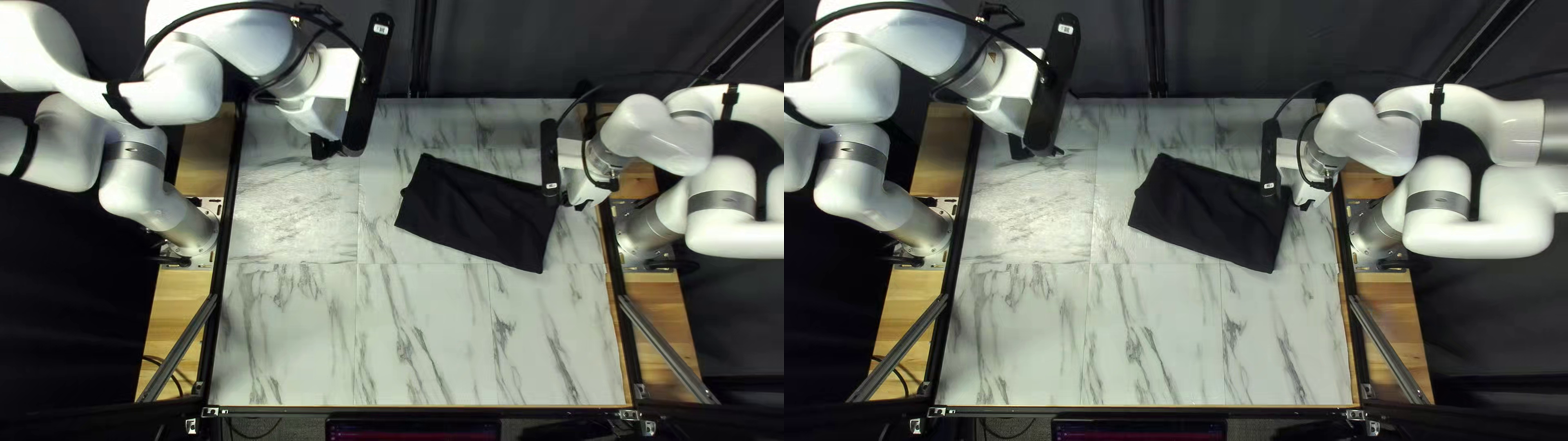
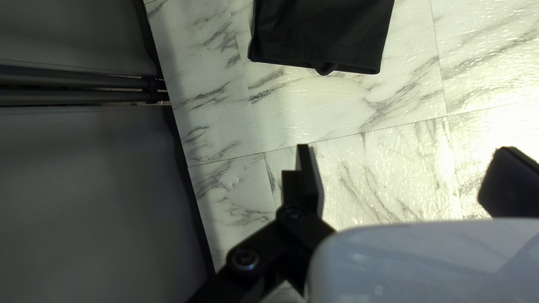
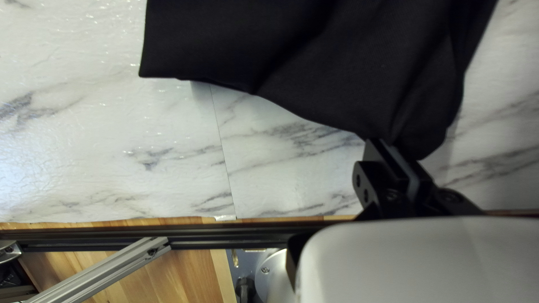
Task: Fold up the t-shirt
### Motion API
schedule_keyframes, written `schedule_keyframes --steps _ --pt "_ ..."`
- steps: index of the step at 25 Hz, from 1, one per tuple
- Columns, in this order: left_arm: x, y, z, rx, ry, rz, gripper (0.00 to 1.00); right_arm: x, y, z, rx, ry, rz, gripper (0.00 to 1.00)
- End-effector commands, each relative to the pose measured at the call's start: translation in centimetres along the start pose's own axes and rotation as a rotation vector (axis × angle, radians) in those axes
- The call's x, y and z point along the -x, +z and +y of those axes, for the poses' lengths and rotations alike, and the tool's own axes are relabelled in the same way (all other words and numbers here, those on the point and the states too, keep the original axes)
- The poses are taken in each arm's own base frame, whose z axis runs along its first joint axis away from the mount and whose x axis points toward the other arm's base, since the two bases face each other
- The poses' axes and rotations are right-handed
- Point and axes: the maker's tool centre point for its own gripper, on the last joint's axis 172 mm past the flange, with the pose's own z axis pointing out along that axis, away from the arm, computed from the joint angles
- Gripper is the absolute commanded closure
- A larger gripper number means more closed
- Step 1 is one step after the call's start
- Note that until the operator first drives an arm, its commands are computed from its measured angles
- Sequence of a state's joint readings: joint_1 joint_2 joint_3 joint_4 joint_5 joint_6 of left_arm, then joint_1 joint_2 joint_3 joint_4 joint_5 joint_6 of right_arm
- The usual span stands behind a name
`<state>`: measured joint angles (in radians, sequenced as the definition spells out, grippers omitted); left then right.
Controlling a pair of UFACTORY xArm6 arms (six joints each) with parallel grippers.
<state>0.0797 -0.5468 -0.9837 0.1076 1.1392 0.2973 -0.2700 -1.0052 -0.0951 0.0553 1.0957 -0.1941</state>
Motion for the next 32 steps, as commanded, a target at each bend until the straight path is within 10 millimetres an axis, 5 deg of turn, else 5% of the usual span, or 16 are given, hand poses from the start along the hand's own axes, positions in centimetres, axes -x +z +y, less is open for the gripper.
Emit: schedule_keyframes --steps 1,6,7,11,19,26,32 --pt "0.0 0.0 0.0 0.000 0.000 0.000 0.00 0.8 3.1 2.1 -0.013 0.024 -0.006 1.00" --pt "0.0 0.0 0.0 0.000 0.000 0.000 0.00 0.0 4.2 2.7 -0.035 0.036 -0.008 0.99" --pt "0.0 0.0 0.0 0.000 0.000 0.000 0.00 -0.1 4.1 2.7 -0.035 0.037 -0.008 0.35" --pt "0.0 0.0 0.0 0.000 0.000 0.000 0.00 -0.8 2.5 2.6 -0.020 0.036 -0.015 0.00" --pt "0.0 0.0 0.0 0.000 0.000 0.000 0.00 -3.8 -1.1 1.2 0.036 0.071 0.034 0.00" --pt "0.0 0.0 0.0 0.000 0.000 0.000 0.00 -7.8 -1.9 2.5 0.141 0.084 0.099 0.00" --pt "0.0 0.0 0.0 0.000 0.000 0.000 0.00 -7.8 -1.9 2.5 0.141 0.084 0.099 0.00"
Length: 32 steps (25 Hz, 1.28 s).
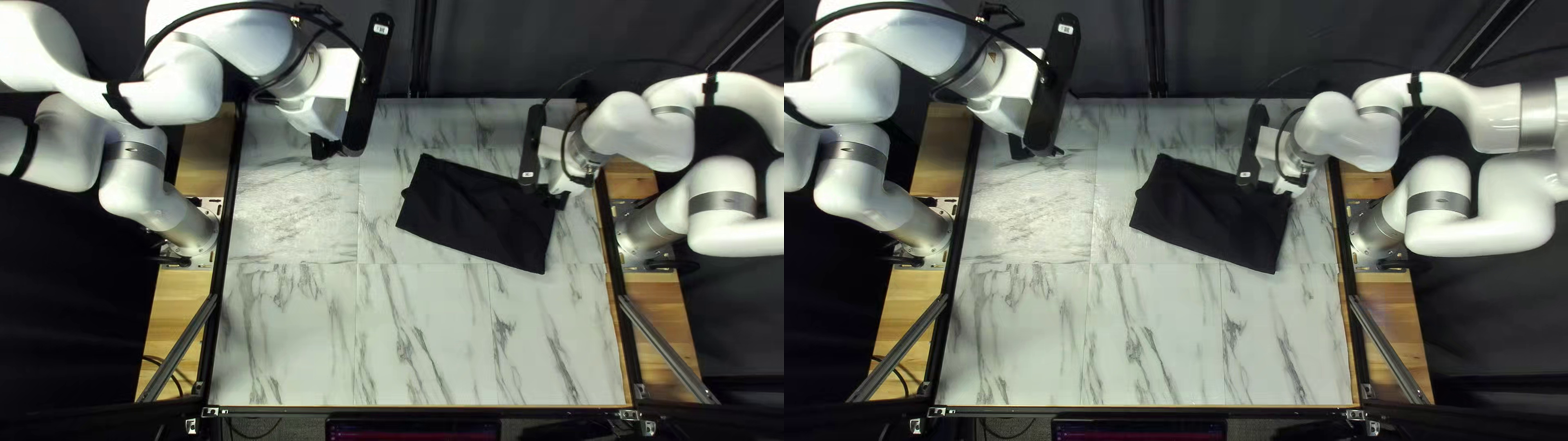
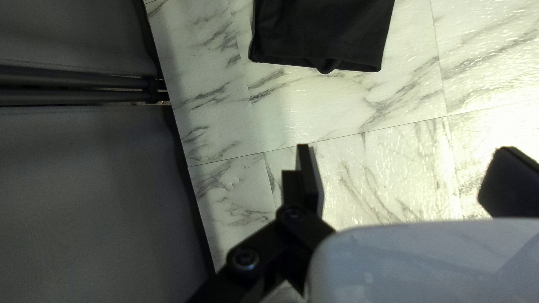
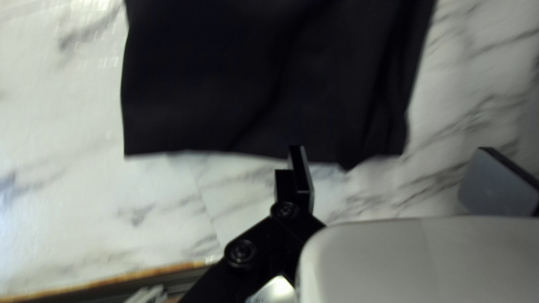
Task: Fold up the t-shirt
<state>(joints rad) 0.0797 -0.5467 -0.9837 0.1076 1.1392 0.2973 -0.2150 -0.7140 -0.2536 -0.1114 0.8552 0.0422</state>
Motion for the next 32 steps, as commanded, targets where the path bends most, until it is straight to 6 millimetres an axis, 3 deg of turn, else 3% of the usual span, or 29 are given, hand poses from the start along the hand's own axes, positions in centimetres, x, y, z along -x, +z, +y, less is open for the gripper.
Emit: schedule_keyframes --steps 1,2,9,15,21,27,29,32 --pt "0.0 0.0 0.0 0.000 0.000 0.000 0.00 0.0 0.0 0.0 0.001 0.000 0.001 0.00" --pt "0.0 0.0 0.0 0.000 0.000 0.000 0.00 0.2 0.0 0.2 0.007 -0.004 0.001 0.00" --pt "0.0 0.0 0.0 0.000 0.000 0.000 0.00 -1.5 1.0 -5.1 -0.168 -0.157 -0.041 0.00" --pt "0.0 0.0 0.0 0.000 0.000 0.000 0.00 -1.6 2.4 -5.1 -0.200 -0.204 -0.020 0.00" --pt "0.0 0.0 0.0 0.000 0.000 0.000 0.00 -2.1 6.8 -4.0 -0.207 -0.209 0.038 0.00" --pt "0.0 0.0 0.0 0.000 0.000 0.000 0.00 -1.8 9.6 -4.5 -0.248 -0.217 0.044 0.00" --pt "0.0 0.0 0.0 0.000 0.000 0.000 0.00 -1.8 9.8 -4.9 -0.259 -0.213 0.041 0.00" --pt "0.0 0.0 0.0 0.000 0.000 0.000 0.00 -1.6 8.7 -5.4 -0.260 -0.209 0.042 0.00"
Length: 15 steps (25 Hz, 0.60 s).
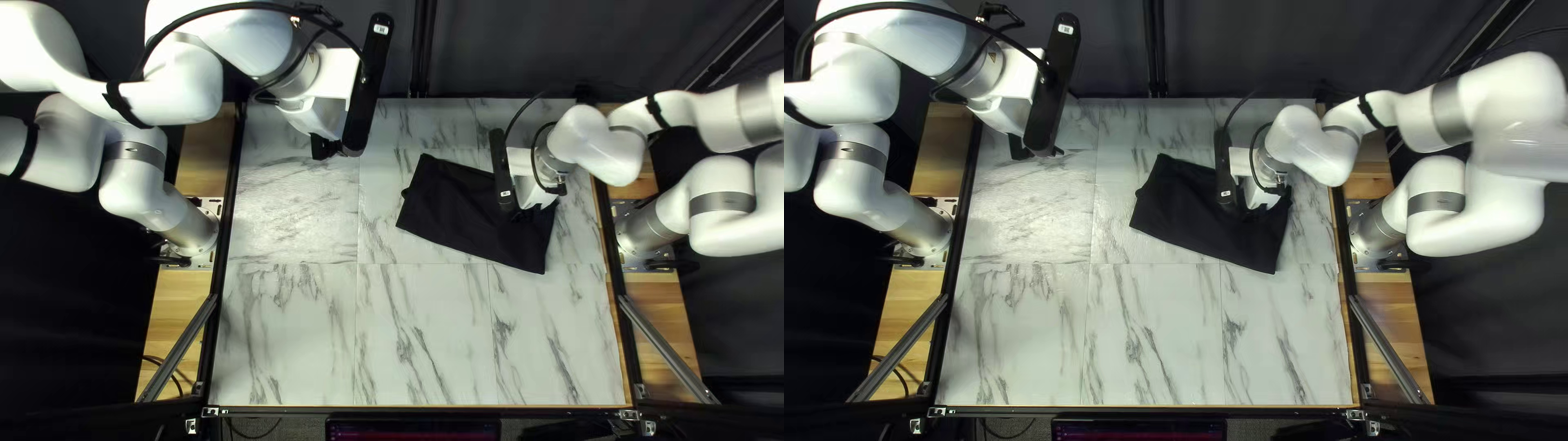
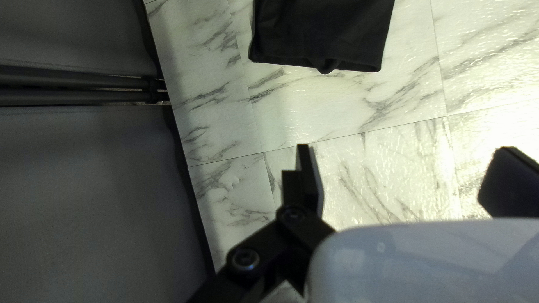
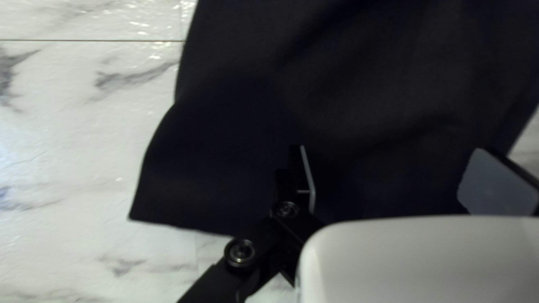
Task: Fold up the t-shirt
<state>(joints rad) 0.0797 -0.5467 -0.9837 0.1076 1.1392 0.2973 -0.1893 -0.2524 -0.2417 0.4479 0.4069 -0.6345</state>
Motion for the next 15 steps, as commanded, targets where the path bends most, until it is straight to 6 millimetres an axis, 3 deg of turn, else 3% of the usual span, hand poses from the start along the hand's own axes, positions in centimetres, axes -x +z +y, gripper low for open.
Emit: schedule_keyframes --steps 1,4,8,15 --pt "0.0 0.0 0.0 0.000 0.000 0.000 0.00 -0.1 -1.5 -1.1 0.002 0.004 0.005 0.00" --pt "0.0 0.0 0.0 0.000 0.000 0.000 0.00 -0.9 -3.6 -2.3 0.024 -0.001 0.009 0.00" --pt "0.0 0.0 0.0 0.000 0.000 0.000 0.00 -1.6 -4.7 -3.0 0.049 -0.011 0.011 0.00" --pt "0.0 0.0 0.0 0.000 0.000 0.000 0.00 -0.7 -0.9 -2.5 0.025 -0.007 -0.001 0.00"
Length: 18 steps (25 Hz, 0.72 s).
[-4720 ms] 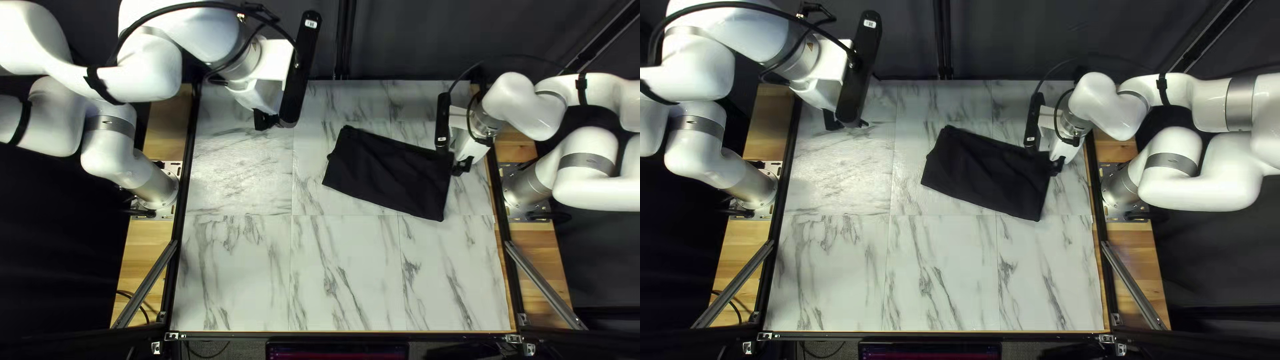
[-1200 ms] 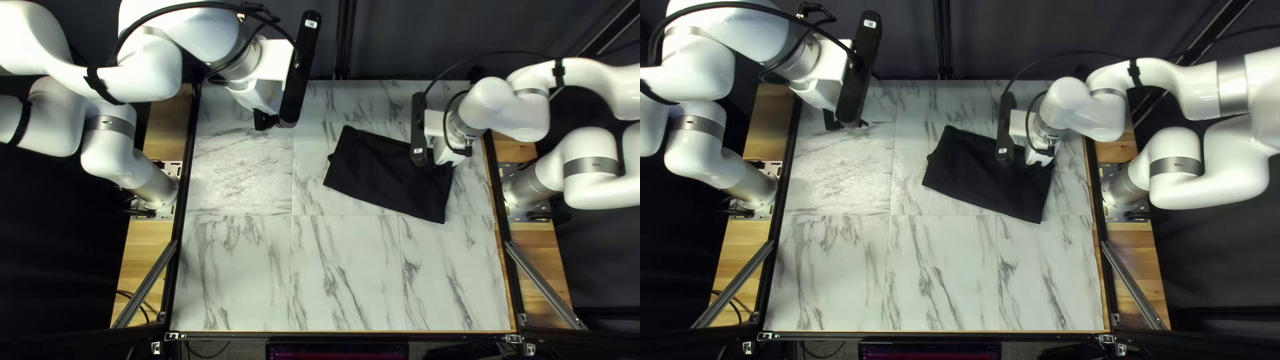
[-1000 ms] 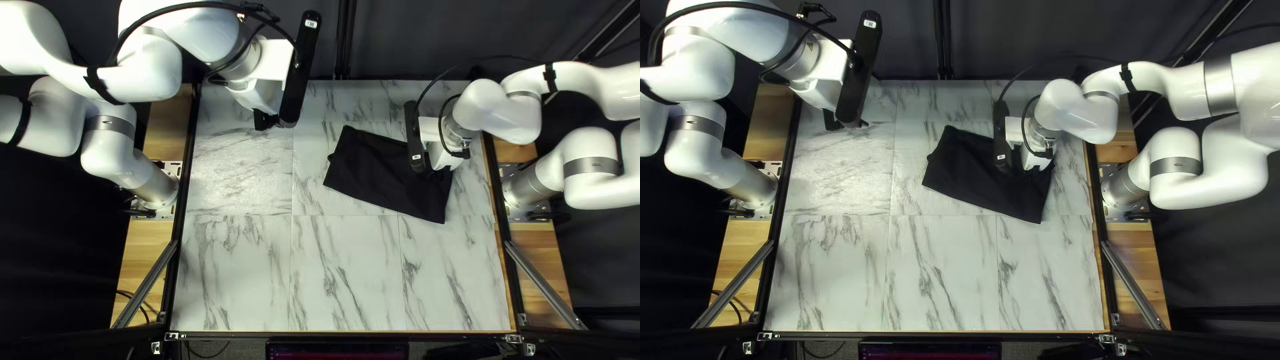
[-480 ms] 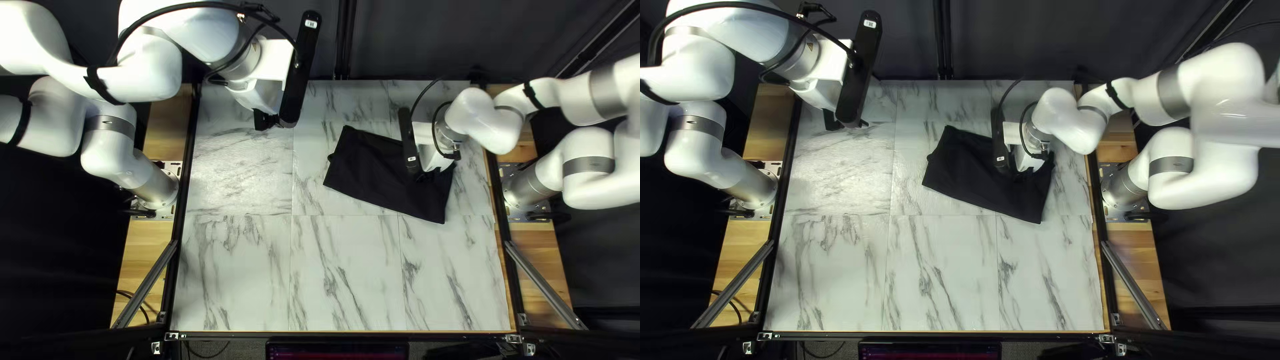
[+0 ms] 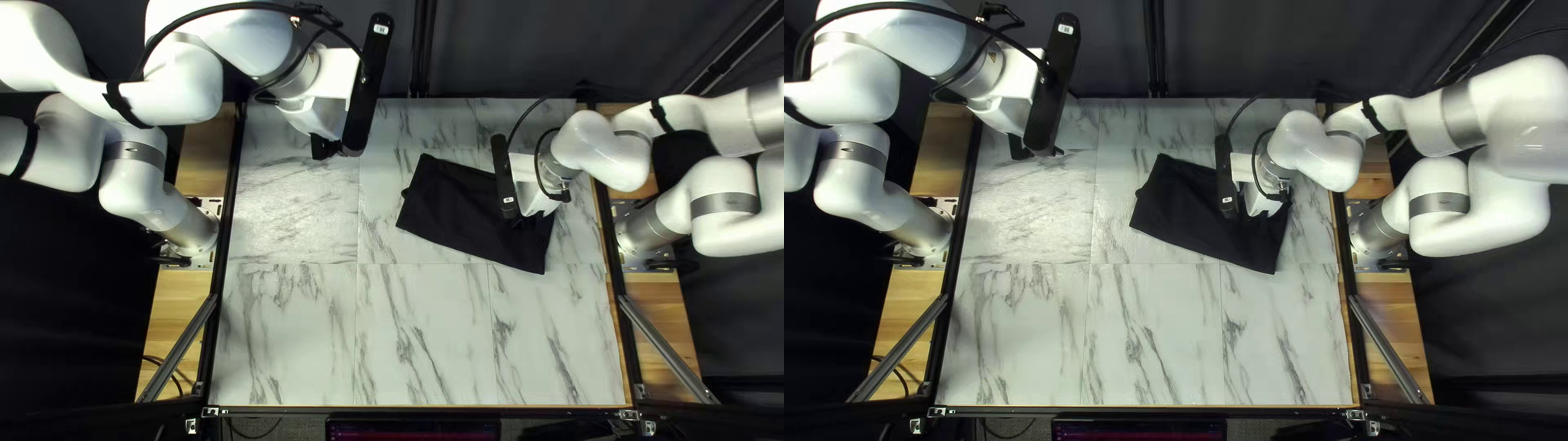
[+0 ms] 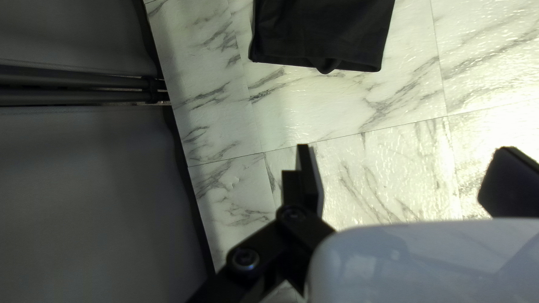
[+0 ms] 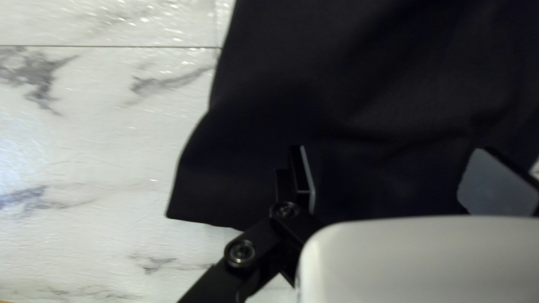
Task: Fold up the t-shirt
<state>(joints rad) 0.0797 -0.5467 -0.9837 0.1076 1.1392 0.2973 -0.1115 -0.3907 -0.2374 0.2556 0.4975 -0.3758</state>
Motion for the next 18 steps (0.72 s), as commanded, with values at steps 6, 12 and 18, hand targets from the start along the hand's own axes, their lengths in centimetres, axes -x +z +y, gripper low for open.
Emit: schedule_keyframes --steps 6,12,18 --pt "0.0 0.0 0.0 0.000 0.000 0.000 0.00 0.7 1.6 0.0 -0.035 0.008 -0.007 0.00" --pt "0.0 0.0 0.0 0.000 0.000 0.000 0.00 0.0 -4.5 -1.3 0.016 0.002 0.014 0.00" --pt "0.0 0.0 0.0 0.000 0.000 0.000 0.00 0.0 -12.5 -2.0 0.075 0.024 0.045 0.00"
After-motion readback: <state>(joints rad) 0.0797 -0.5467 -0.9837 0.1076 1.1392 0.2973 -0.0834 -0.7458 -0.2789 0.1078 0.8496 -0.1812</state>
